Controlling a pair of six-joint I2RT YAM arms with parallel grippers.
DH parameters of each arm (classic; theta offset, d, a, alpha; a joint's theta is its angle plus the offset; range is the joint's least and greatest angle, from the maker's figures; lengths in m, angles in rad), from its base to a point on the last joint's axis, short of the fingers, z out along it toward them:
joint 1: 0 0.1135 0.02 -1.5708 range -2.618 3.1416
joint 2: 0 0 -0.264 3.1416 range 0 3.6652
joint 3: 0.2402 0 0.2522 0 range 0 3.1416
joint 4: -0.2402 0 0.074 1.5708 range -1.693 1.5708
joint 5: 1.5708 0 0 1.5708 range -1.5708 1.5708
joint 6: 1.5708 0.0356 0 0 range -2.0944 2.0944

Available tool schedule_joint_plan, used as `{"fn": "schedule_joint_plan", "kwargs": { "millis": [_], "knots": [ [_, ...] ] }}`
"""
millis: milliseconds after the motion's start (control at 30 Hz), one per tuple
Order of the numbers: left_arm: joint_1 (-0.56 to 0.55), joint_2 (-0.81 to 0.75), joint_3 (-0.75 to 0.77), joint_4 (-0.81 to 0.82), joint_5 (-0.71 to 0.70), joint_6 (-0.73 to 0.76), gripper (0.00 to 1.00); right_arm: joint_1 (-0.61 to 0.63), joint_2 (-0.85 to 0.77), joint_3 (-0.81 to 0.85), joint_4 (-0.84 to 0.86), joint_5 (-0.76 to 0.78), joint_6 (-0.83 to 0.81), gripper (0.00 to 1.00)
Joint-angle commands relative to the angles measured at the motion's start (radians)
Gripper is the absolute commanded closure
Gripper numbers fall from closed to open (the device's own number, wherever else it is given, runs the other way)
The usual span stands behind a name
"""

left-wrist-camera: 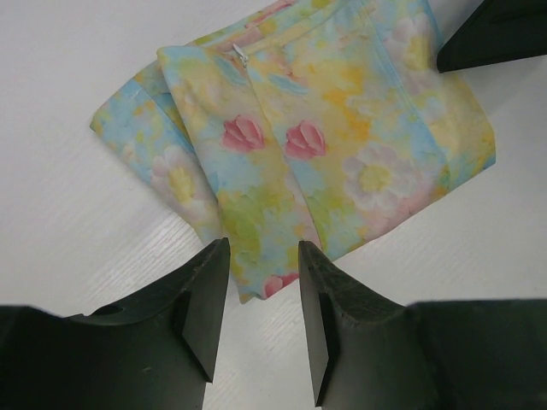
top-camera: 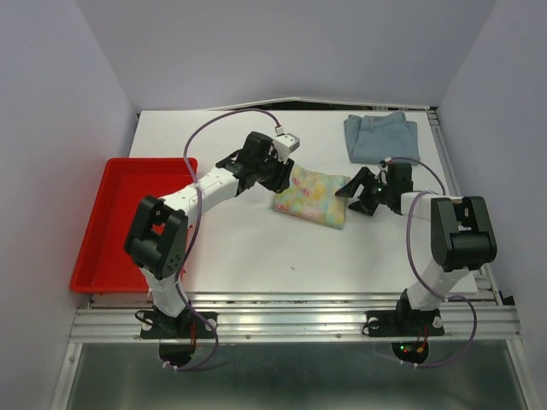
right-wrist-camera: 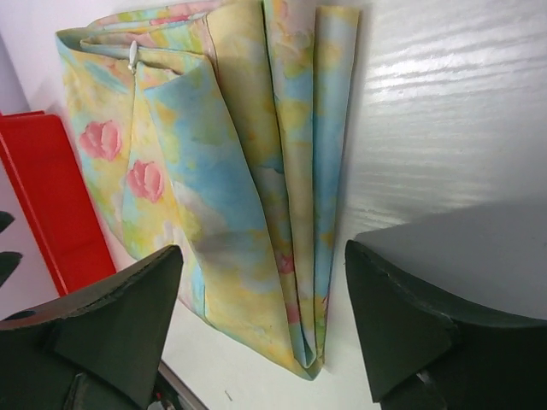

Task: Fold and stack the skirts
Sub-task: Neatly place the folded skirt to the corner

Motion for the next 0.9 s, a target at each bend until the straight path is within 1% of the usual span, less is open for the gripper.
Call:
{"fn": "schedule_joint_plan", "kwargs": {
  "millis": [0,67,133,300,400,433,500,533,567,600,667,700,733,867],
  "knots": [
    [-0.003,-0.047,-0.011,0.036,0.019,-0.035,0.51,-0.005,-0.005,-0.067,0.071,-0.040,0.092,0.16],
    [0.000,-0.050,-0.008,0.033,0.017,-0.034,0.51,-0.005,-0.001,-0.100,0.081,-0.017,0.108,0.18],
    [0.001,-0.055,-0.008,0.033,0.012,-0.038,0.51,-0.005,0.012,-0.112,0.092,0.024,0.117,0.22],
    [0.003,-0.039,-0.010,0.041,0.006,-0.054,0.51,0.032,0.041,-0.103,0.103,0.105,0.108,0.30],
    [0.003,-0.036,-0.016,0.052,0.016,-0.052,0.51,0.032,0.058,-0.091,0.108,0.128,0.097,0.43],
    [0.003,-0.036,-0.019,0.055,0.020,-0.049,0.51,0.032,0.060,-0.080,0.102,0.141,0.091,0.50],
    [0.003,-0.030,-0.017,0.053,0.020,-0.040,0.51,0.032,0.058,-0.074,0.100,0.144,0.080,0.58],
    [0.003,-0.030,-0.014,0.050,0.016,-0.037,0.51,0.032,0.055,-0.065,0.103,0.138,0.069,0.66],
    [0.003,-0.028,-0.013,0.047,0.014,-0.034,0.51,0.032,0.054,-0.060,0.105,0.138,0.059,0.70],
    [0.003,-0.022,-0.007,0.046,0.012,-0.032,0.51,0.032,0.052,-0.054,0.103,0.141,0.037,0.78],
    [0.003,-0.019,-0.001,0.041,0.006,-0.034,0.51,0.032,0.049,-0.025,0.089,0.153,0.011,0.88],
    [0.003,-0.018,0.000,0.039,0.000,-0.034,0.51,0.032,0.046,-0.014,0.074,0.159,-0.012,0.97],
    [0.003,-0.016,0.001,0.036,-0.006,-0.035,0.51,0.032,0.040,0.014,0.060,0.161,-0.027,0.99],
    [0.003,-0.019,-0.002,0.033,-0.027,-0.038,0.51,0.032,0.032,0.096,-0.012,0.159,-0.118,0.99]
  ]
}}
